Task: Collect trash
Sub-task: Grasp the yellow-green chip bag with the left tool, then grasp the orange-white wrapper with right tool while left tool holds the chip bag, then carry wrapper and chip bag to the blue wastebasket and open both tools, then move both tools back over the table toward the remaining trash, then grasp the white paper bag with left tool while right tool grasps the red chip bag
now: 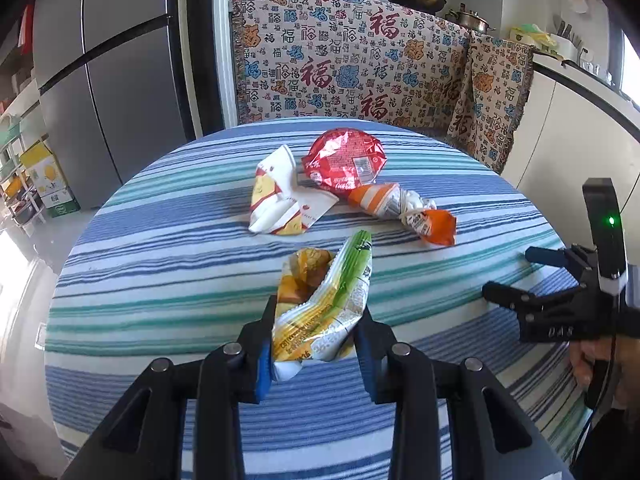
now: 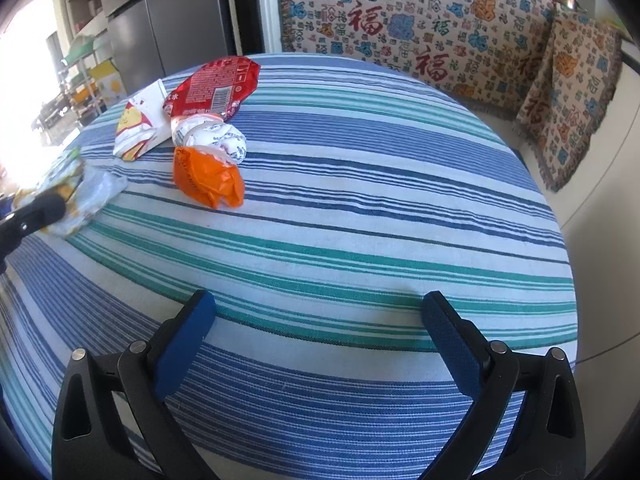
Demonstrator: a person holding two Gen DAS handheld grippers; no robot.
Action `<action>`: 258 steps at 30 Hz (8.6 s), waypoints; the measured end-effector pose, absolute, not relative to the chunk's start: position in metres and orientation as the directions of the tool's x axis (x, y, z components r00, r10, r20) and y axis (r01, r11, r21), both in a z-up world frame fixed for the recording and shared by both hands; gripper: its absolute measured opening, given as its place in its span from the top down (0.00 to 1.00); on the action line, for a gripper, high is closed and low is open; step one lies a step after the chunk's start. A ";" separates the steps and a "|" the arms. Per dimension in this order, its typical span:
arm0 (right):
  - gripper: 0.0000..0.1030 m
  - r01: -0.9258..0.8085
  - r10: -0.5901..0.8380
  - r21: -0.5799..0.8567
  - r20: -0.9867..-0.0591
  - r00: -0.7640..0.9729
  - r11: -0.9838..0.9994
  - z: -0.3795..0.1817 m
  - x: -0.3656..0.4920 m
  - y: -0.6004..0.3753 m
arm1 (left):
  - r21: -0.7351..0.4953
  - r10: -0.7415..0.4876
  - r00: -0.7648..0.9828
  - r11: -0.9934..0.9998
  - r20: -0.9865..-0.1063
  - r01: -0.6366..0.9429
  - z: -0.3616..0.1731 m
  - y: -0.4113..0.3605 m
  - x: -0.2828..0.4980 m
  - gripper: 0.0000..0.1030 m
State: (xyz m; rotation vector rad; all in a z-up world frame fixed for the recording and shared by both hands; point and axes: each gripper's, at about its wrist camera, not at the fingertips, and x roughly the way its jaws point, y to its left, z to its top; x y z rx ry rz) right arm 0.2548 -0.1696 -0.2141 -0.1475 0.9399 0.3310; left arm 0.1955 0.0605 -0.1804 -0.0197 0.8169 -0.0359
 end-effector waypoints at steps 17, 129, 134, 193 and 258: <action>0.04 -0.377 0.248 0.037 -0.812 0.529 0.925 -0.212 0.257 -0.161 | -0.024 -0.016 0.622 1.000 -0.782 -0.004 -0.214 0.071 0.199 0.39; 0.57 0.382 0.050 0.271 -0.866 0.498 0.884 -0.224 0.146 -0.553 | -0.239 -0.539 0.308 0.720 -0.784 0.652 -0.224 -0.378 0.226 0.73; 0.57 0.404 0.060 0.295 -0.863 0.501 0.866 -0.243 0.147 -0.568 | -0.216 -0.509 0.292 0.721 -0.810 0.658 -0.246 -0.402 0.238 0.71; 0.03 -0.297 0.195 0.024 -0.805 0.560 0.955 -0.199 0.219 -0.139 | -0.059 -0.171 0.598 0.978 -0.783 0.201 -0.208 0.127 0.264 0.38; 0.17 -0.214 0.306 0.220 -0.740 0.600 0.952 -0.155 0.326 -0.106 | -0.170 -0.157 0.677 0.984 -0.719 0.047 -0.191 0.139 0.235 0.93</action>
